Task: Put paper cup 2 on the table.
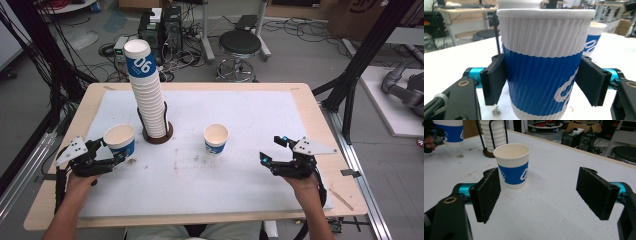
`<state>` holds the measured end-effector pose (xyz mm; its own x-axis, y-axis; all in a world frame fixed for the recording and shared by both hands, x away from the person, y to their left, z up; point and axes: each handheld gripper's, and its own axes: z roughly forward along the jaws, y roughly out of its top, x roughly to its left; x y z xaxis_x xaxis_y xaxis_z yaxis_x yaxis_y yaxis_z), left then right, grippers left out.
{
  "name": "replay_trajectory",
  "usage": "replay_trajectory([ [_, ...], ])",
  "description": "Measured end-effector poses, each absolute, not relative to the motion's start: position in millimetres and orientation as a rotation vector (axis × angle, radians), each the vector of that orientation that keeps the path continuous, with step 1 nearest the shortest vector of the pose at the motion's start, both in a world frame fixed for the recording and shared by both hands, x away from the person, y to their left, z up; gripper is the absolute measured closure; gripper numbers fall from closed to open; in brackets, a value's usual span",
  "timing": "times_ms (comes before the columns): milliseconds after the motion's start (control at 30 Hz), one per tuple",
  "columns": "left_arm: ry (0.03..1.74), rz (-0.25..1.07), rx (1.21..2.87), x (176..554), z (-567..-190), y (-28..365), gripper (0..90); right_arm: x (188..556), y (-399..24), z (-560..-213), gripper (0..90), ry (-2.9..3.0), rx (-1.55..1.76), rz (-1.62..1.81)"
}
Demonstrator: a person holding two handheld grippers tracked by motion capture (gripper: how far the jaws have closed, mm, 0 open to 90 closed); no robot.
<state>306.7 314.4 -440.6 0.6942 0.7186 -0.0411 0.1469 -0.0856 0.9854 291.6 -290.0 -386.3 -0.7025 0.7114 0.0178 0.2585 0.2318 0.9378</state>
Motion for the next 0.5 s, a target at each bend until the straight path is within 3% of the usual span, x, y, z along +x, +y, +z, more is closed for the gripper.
replay_trajectory([
  [500, 0.943, 0.581, 1.755, 318, -449, 316, 28.1, 292, -289, -387, 20.3, 2.106, 0.900, 1.470],
])
